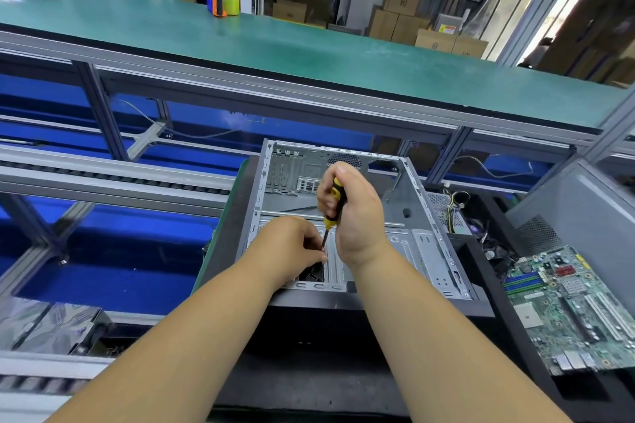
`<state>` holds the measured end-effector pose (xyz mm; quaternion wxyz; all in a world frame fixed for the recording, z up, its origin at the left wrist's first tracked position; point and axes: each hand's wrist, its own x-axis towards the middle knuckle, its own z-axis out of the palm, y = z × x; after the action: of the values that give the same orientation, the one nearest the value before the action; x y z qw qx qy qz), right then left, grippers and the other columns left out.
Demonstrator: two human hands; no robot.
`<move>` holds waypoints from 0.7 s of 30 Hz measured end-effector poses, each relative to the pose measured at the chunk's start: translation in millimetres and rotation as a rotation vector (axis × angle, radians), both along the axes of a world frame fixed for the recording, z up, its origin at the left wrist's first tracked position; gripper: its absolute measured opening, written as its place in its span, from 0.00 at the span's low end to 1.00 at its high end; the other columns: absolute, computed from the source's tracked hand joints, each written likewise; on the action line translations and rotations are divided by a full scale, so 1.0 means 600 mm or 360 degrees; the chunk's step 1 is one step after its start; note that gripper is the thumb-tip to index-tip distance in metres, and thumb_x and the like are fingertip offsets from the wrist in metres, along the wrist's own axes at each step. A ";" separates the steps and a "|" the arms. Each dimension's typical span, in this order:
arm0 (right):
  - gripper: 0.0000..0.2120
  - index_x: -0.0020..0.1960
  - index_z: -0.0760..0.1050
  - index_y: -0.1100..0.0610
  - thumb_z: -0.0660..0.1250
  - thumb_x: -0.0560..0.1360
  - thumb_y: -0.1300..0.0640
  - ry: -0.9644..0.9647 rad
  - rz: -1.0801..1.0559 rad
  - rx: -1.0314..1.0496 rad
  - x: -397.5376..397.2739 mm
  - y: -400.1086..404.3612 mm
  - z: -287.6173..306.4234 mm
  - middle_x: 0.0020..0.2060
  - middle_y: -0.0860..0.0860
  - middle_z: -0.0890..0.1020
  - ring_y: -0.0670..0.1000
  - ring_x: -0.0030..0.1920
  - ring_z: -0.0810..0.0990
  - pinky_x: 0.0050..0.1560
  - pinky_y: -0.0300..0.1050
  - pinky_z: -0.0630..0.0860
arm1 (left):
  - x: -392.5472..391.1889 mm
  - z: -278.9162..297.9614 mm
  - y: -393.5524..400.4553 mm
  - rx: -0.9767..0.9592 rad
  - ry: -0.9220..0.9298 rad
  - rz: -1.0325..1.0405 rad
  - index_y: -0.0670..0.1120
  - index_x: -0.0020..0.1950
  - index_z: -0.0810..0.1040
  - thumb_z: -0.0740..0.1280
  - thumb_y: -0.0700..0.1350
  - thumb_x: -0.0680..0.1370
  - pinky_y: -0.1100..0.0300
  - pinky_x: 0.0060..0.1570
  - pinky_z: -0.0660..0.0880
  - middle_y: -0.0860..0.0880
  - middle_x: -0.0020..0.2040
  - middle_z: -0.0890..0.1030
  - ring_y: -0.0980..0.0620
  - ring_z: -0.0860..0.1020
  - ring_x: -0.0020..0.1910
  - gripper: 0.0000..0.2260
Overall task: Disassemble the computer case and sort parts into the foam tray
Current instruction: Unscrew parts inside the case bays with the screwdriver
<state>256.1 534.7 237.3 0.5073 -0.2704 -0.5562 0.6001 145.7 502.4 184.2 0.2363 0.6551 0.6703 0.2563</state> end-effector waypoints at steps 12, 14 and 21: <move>0.11 0.39 0.73 0.55 0.64 0.81 0.56 0.0065 -0.0178 -0.0210 0.011 0.009 0.004 0.34 0.50 0.79 0.48 0.32 0.76 0.36 0.40 0.74 | -0.001 -0.003 0.002 0.0014 -0.0057 -0.0051 0.56 0.41 0.84 0.74 0.51 0.72 0.62 0.44 0.76 0.58 0.40 0.81 0.62 0.77 0.42 0.01; 0.11 0.41 0.75 0.56 0.63 0.82 0.55 0.0073 -0.0186 -0.0230 0.007 0.004 0.005 0.34 0.50 0.79 0.48 0.33 0.76 0.36 0.40 0.75 | -0.002 -0.003 0.002 0.0022 -0.0044 -0.0046 0.60 0.35 0.80 0.75 0.51 0.72 0.66 0.38 0.72 0.60 0.37 0.80 0.63 0.76 0.39 0.07; 0.16 0.37 0.73 0.54 0.57 0.82 0.56 0.0050 -0.0285 -0.0293 -0.005 0.003 0.007 0.28 0.48 0.74 0.46 0.28 0.70 0.29 0.36 0.69 | 0.000 -0.004 0.002 0.0027 -0.0050 -0.0035 0.59 0.37 0.80 0.75 0.51 0.72 0.62 0.41 0.75 0.58 0.37 0.81 0.62 0.77 0.39 0.06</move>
<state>252.9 536.3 241.8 0.5406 -0.3551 -0.4643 0.6051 145.8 503.9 182.0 0.2441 0.6602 0.6572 0.2696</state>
